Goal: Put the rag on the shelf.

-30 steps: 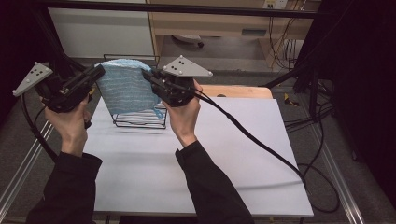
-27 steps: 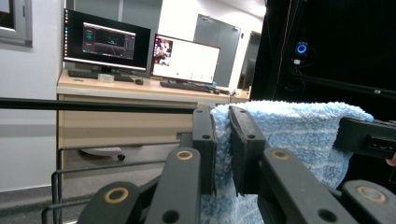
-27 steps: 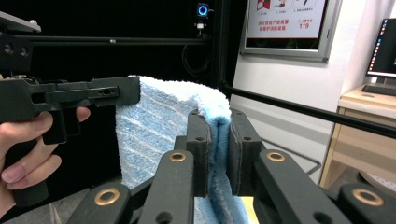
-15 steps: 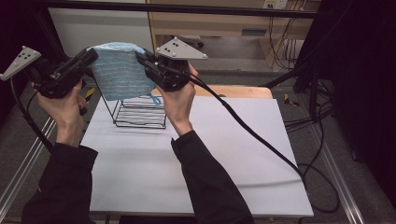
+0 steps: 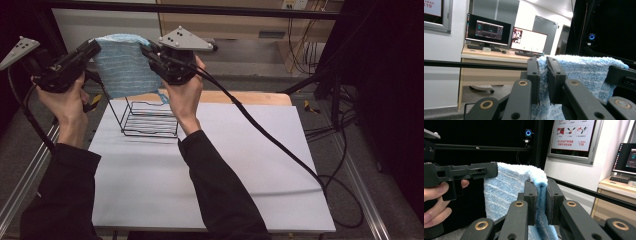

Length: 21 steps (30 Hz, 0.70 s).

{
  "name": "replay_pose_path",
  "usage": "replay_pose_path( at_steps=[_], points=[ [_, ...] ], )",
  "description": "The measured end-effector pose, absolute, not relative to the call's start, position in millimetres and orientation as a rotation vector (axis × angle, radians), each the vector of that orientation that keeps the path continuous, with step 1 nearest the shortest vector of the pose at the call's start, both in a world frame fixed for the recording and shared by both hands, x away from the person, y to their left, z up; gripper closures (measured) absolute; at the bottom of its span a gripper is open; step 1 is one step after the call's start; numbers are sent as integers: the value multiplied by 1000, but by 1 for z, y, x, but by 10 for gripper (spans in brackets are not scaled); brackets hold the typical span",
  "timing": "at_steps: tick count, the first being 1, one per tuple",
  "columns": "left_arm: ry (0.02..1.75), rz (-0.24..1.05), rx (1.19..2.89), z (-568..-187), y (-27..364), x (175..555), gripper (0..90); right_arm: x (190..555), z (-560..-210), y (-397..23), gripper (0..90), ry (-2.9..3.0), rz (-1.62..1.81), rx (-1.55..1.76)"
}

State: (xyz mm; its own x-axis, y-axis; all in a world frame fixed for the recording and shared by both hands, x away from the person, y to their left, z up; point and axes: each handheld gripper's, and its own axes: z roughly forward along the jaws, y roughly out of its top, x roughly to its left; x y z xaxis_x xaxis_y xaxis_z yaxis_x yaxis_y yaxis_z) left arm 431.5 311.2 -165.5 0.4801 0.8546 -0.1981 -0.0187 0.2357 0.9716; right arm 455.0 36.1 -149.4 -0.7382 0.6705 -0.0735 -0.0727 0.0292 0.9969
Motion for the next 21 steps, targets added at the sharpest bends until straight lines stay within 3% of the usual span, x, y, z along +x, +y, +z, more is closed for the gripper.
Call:
replay_pose_path(
  at_steps=[21],
  points=[
    [885, 718, 1105, -148, 316, 455, 813, 479, -126, 45, 816, 1714, 1776, 597]
  ],
)
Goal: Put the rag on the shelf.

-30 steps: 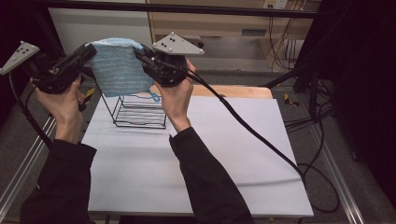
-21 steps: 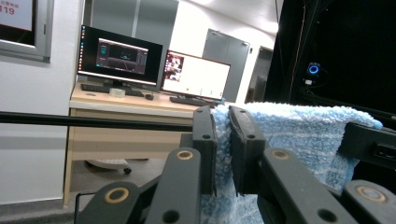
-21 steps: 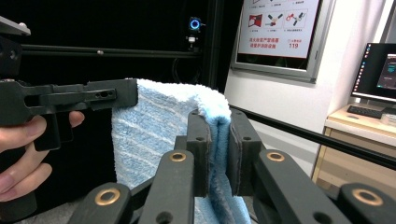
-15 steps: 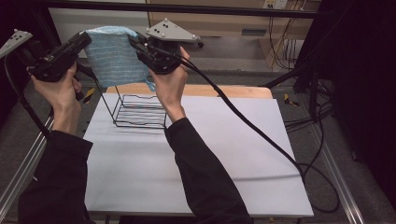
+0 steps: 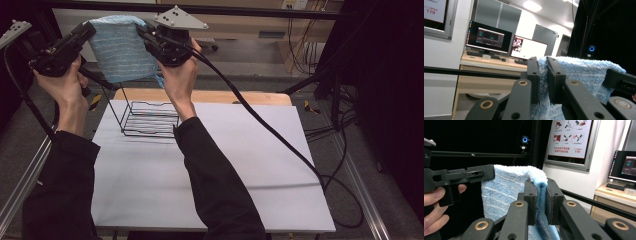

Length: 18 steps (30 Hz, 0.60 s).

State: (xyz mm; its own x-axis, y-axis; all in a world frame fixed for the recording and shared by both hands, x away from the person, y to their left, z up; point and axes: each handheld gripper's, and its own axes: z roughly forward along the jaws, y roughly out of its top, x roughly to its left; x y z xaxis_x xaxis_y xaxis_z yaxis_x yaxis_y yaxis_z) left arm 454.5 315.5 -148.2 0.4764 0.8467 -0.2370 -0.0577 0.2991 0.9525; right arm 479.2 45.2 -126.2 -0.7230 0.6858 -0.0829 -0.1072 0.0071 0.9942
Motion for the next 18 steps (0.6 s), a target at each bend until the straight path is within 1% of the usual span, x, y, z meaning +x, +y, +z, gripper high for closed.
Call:
replay_pose_path(
  at_steps=[10, 14, 18],
  points=[
    [892, 751, 1100, -138, 318, 465, 813, 492, -119, 51, 817, 1702, 1765, 590],
    [886, 786, 1126, -133, 316, 470, 813, 498, -115, 52, 817, 1695, 1743, 594],
    [883, 789, 1131, -130, 315, 474, 813, 505, -115, 52, 816, 1691, 1738, 602]
  ],
)
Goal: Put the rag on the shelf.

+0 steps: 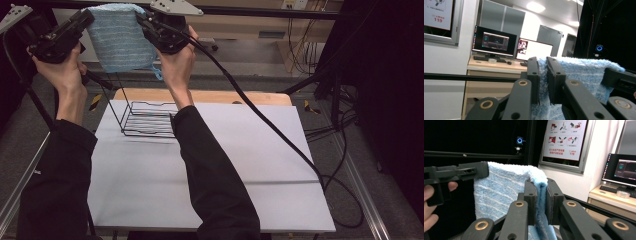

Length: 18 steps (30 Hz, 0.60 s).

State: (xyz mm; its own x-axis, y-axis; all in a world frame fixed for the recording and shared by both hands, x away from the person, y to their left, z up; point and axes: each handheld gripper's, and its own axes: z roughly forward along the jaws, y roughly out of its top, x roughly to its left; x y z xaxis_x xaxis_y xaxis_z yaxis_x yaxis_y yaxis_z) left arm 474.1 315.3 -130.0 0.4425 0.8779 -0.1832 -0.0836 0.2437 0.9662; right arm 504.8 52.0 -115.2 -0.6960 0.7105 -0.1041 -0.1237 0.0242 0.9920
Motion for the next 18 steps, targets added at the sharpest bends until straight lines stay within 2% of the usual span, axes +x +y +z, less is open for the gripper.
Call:
replay_pose_path(
  at_steps=[18],
  points=[
    [948, 774, 1199, -157, 317, 505, 812, 523, -145, 61, 816, 1756, 1650, 650]
  ],
)
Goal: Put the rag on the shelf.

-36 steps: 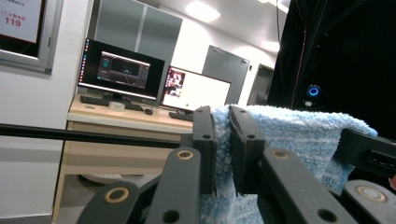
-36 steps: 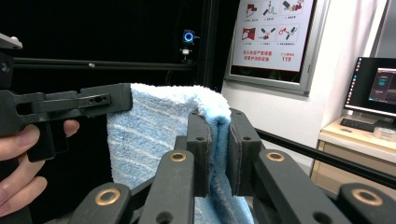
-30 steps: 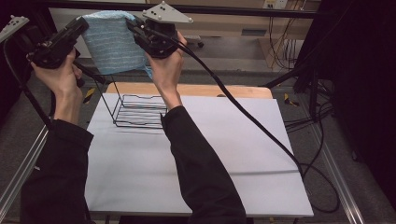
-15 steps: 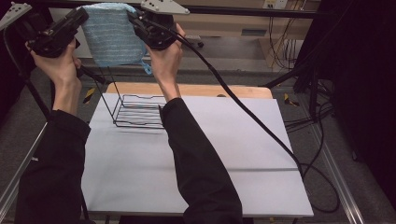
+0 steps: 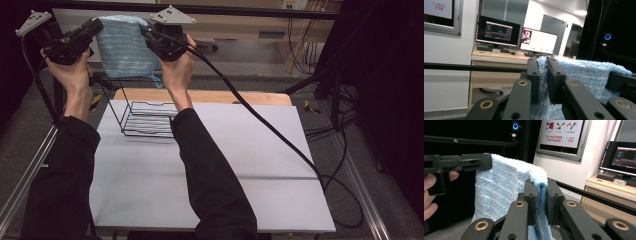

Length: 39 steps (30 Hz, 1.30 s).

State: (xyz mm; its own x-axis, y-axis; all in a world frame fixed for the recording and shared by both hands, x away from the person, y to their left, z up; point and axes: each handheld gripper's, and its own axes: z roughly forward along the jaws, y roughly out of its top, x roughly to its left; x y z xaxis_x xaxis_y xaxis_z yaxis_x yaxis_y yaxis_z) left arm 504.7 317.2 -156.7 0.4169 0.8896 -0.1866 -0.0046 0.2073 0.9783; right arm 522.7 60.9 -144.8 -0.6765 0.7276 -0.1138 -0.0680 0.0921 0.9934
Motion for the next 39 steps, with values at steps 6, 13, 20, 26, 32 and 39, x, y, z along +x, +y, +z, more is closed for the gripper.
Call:
replay_pose_path(
  at_steps=[6, 13, 20, 26, 32, 39],
  points=[
    [962, 753, 1217, -166, 320, 508, 812, 524, -153, 62, 817, 1767, 1649, 667],
    [953, 746, 1243, -176, 319, 510, 812, 526, -164, 60, 818, 1789, 1646, 682],
    [941, 723, 1273, -190, 320, 511, 811, 529, -177, 54, 818, 1813, 1638, 708],
    [950, 721, 1319, -199, 321, 513, 812, 531, -185, 53, 818, 1837, 1613, 719],
    [960, 713, 1299, -198, 322, 515, 813, 537, -188, 54, 818, 1832, 1621, 706],
    [948, 685, 1317, -212, 328, 508, 812, 533, -196, 54, 818, 1861, 1623, 699]
  ],
)
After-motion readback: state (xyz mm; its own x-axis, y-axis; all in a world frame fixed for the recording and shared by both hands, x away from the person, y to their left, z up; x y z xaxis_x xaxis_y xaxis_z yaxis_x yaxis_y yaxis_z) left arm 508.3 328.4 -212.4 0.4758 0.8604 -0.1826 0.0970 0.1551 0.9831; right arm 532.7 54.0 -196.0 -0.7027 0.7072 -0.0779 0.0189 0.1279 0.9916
